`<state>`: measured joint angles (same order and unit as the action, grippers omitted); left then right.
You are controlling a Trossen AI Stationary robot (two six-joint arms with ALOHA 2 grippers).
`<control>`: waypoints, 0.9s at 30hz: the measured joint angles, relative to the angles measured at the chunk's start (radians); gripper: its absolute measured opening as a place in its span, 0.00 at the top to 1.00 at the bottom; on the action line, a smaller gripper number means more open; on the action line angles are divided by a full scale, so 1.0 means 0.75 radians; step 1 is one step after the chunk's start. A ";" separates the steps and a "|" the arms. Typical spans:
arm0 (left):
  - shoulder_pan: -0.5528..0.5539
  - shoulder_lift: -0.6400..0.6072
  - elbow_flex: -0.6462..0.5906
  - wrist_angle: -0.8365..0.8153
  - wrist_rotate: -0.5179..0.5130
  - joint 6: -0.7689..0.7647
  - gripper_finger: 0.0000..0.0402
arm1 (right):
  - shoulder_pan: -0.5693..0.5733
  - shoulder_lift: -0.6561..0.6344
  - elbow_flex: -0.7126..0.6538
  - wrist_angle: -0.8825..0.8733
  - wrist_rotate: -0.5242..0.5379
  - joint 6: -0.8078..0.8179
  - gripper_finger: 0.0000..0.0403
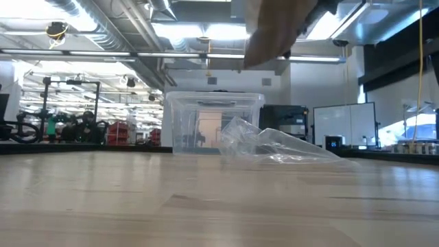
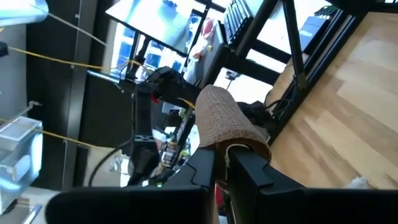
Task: Roll bandage
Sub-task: Roll the brown bandage
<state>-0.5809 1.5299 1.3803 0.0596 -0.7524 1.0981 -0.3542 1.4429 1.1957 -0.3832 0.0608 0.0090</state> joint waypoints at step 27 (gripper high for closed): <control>0.358 -0.002 -0.537 0.084 0.446 -0.995 0.96 | 0.000 0.013 -0.273 0.094 -0.163 0.147 0.25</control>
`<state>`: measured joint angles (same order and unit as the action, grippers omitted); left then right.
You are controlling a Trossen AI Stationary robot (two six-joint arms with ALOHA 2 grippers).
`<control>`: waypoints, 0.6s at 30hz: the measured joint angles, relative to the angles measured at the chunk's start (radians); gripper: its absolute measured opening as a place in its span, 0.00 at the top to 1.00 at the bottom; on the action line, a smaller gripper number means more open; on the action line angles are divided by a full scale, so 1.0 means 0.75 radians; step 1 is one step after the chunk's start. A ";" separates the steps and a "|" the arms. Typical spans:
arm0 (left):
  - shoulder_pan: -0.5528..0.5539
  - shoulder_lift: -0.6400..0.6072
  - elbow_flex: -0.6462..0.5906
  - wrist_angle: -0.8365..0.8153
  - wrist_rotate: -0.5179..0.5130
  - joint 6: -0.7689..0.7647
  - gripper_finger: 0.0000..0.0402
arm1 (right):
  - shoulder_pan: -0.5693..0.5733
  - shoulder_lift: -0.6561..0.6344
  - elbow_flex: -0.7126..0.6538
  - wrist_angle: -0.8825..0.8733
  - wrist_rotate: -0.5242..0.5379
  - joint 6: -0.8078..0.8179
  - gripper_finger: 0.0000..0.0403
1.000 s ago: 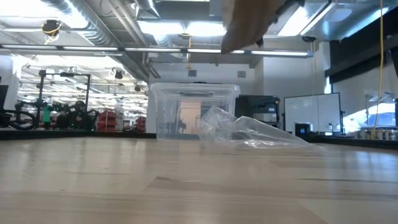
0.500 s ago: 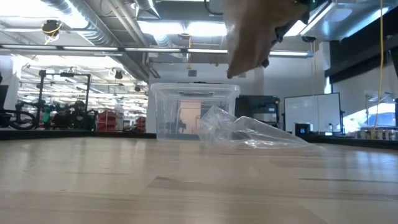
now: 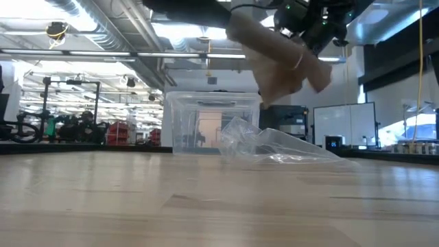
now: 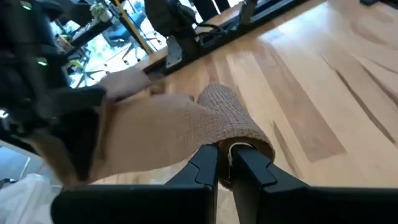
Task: Roll bandage
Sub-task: Roll the brown bandage
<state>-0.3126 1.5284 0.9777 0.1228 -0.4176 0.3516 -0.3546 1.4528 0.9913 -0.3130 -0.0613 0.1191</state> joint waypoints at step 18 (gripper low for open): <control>0.019 0.000 -0.056 -0.207 0.000 -0.220 0.96 | -0.015 -0.099 0.258 -0.116 -0.197 0.151 0.25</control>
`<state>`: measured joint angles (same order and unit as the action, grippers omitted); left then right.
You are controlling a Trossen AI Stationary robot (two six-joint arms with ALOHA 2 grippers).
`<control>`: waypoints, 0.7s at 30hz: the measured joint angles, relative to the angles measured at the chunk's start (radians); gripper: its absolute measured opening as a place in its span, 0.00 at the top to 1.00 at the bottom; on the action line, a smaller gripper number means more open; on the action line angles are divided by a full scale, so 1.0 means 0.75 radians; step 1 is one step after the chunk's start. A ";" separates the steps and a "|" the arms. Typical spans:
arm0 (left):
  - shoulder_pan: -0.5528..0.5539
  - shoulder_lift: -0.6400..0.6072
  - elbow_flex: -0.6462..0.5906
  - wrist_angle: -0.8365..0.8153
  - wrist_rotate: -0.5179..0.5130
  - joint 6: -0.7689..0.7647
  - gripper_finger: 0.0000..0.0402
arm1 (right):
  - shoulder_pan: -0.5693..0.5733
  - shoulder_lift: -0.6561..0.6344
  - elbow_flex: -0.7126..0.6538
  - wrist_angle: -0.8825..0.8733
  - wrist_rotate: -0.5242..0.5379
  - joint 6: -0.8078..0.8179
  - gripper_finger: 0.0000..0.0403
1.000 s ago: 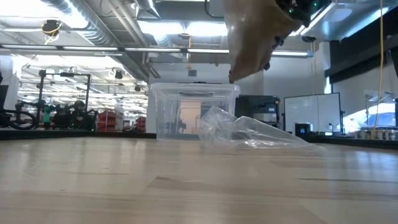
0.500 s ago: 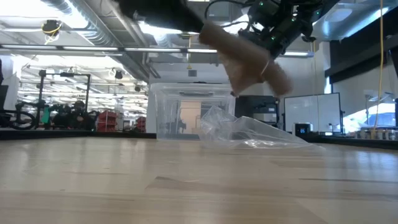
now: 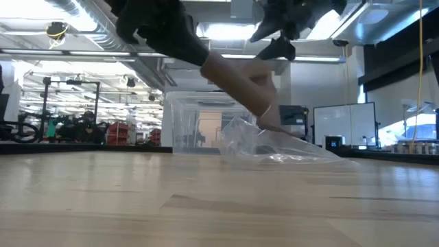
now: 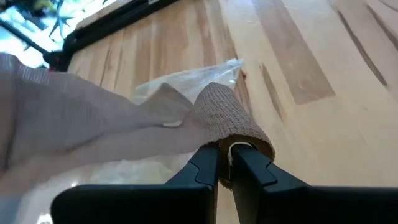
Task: Roll bandage
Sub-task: Roll the brown bandage
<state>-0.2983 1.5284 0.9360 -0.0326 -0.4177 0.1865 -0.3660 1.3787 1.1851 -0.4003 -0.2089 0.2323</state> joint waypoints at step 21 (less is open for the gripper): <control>0.012 -0.334 0.343 0.062 0.183 -0.082 0.96 | 0.450 -0.405 0.123 -0.545 0.100 -0.178 0.25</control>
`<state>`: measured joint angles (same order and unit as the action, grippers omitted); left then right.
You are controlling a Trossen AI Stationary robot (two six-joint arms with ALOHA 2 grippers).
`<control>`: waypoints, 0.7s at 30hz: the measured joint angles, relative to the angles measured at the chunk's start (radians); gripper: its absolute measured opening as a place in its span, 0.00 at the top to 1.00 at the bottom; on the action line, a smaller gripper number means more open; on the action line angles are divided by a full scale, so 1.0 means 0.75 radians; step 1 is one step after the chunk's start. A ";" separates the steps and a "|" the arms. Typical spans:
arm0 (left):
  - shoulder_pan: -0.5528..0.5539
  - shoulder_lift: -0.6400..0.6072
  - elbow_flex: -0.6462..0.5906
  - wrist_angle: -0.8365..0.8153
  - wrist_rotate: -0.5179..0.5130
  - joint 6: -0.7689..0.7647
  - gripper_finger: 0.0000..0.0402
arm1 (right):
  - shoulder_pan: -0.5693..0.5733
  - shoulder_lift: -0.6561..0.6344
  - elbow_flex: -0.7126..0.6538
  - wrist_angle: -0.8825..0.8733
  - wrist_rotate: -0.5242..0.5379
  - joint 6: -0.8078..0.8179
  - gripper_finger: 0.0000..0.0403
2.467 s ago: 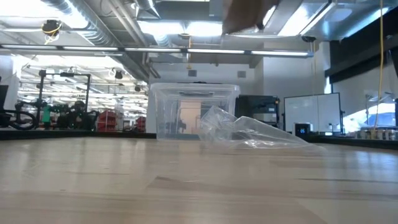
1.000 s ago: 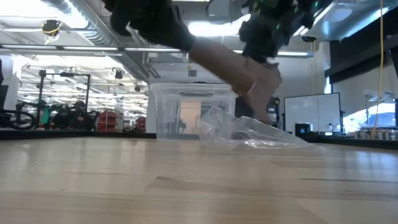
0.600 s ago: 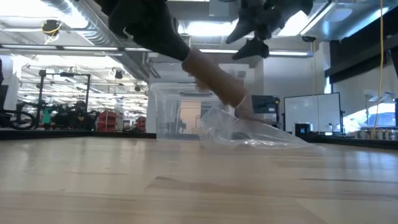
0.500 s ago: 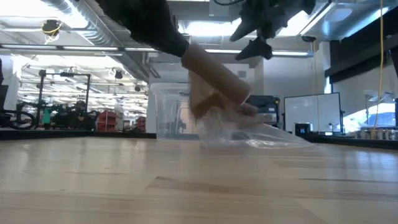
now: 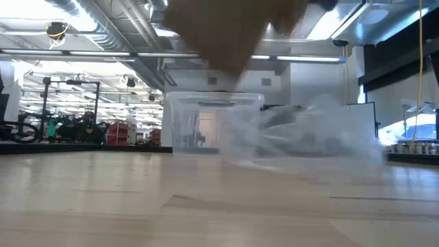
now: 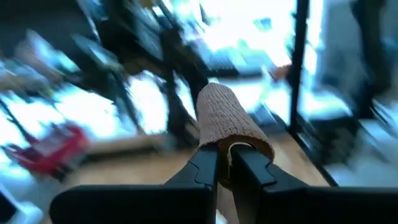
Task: Roll bandage
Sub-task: Roll the brown bandage
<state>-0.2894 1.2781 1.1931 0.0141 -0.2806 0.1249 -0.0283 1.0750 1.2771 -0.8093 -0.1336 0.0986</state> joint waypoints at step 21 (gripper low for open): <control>0.141 -0.127 0.011 0.137 -0.026 0.165 0.96 | 0.209 0.048 -0.353 0.695 0.341 -0.185 0.26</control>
<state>-0.1839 1.1828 1.2015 0.1171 -0.2999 0.2484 0.1286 1.1110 1.0122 -0.2883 0.1218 -0.0398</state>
